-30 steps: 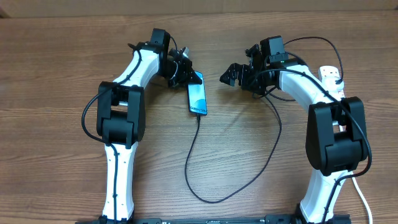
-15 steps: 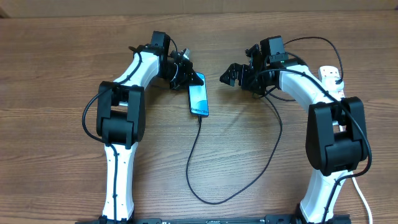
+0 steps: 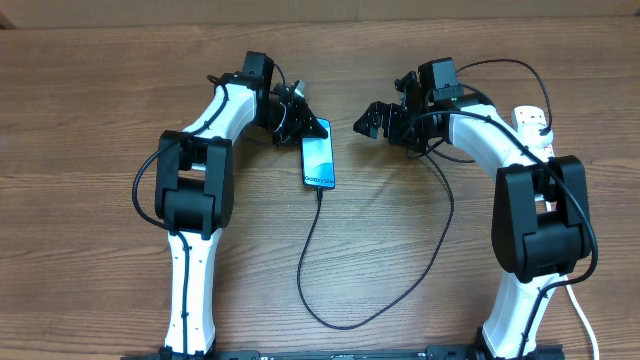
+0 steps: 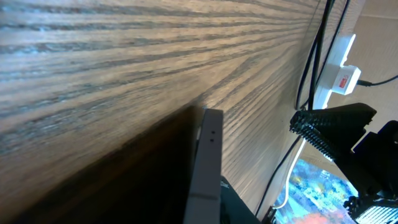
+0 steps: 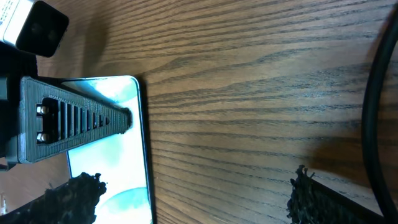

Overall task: Plug charger to phone and switch on socket
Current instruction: 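Set the phone flat on the table center with the left gripper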

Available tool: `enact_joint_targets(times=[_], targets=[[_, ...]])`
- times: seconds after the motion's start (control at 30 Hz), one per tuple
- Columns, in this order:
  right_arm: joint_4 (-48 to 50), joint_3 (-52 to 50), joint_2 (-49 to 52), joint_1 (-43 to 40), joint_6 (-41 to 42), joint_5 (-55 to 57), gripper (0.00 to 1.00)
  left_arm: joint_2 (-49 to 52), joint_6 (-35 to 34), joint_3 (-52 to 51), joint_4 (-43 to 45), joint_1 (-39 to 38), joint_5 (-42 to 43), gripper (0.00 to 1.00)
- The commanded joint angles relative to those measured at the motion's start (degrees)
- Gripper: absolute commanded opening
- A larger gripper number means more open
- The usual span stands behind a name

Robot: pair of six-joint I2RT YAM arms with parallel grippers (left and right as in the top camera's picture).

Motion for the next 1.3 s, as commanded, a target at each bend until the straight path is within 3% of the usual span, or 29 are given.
enact_joint_targets(times=[0.0, 0.23, 0.73, 0.97, 1.27], targets=[[0.28, 0.35, -0.15, 0.15, -0.48, 0.61, 1.0, -0.09, -0.83, -1.49, -0.63, -0.2, -3.23, 0.22], [0.28, 0.35, -0.15, 0.15, -0.48, 0.61, 1.0, -0.09, -0.83, -1.49, -0.63, -0.2, -3.23, 0.29], [0.26, 0.35, -0.15, 0.15, -0.48, 0.61, 1.0, -0.09, -0.87, -1.49, -0.92, -0.2, -3.52, 0.33], [0.28, 0.35, -0.15, 0.15, -0.48, 0.59, 1.0, -0.09, -4.83, -1.49, -5.09, -0.22, -12.94, 0.4], [0.22, 0.35, -0.15, 0.15, -0.46, 0.59, 1.0, -0.09, -6.43, -1.49, -7.63, -0.2, -16.81, 0.62]])
